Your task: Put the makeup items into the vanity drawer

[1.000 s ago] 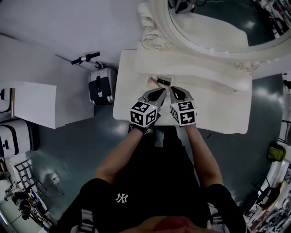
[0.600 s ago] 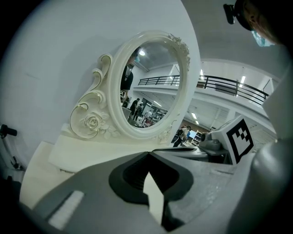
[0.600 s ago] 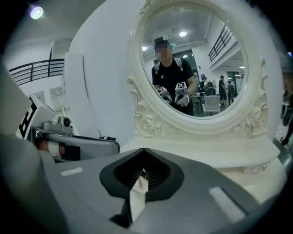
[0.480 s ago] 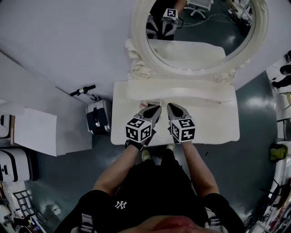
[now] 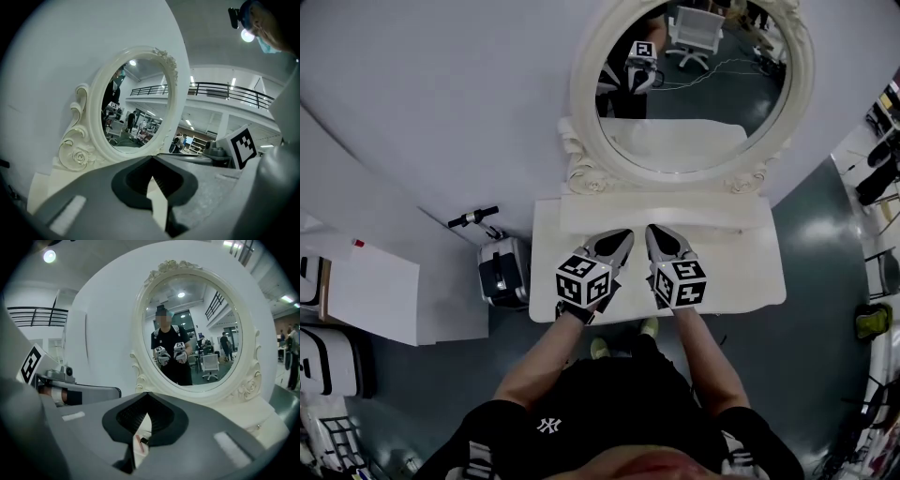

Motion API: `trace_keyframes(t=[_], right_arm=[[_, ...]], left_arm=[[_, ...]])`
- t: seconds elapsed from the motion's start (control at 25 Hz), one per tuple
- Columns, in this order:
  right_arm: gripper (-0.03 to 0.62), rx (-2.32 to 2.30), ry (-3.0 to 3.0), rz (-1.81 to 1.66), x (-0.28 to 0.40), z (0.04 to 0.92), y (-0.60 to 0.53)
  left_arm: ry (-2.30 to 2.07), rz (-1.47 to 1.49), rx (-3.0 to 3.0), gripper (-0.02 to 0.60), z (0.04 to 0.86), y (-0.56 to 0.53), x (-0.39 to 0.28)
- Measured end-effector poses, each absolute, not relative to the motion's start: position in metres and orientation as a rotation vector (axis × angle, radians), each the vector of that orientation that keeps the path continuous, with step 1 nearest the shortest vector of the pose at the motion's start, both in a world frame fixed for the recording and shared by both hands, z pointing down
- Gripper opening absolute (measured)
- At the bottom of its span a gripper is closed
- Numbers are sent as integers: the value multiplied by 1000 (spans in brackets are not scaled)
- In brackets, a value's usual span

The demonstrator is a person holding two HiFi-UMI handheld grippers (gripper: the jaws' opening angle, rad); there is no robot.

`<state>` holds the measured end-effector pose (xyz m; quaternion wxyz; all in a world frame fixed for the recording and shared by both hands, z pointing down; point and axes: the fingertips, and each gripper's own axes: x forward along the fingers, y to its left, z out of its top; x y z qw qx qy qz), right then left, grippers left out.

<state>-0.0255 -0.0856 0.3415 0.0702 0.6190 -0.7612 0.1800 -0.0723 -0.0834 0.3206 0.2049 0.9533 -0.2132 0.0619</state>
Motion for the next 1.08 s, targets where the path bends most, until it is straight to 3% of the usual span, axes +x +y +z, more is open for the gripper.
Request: trace_keyframes(t=[1.08], right_arm=[[23, 1908, -2291, 437, -25, 318, -78]], left_arm=[[-625, 62, 2724, 0, 279, -80, -82]])
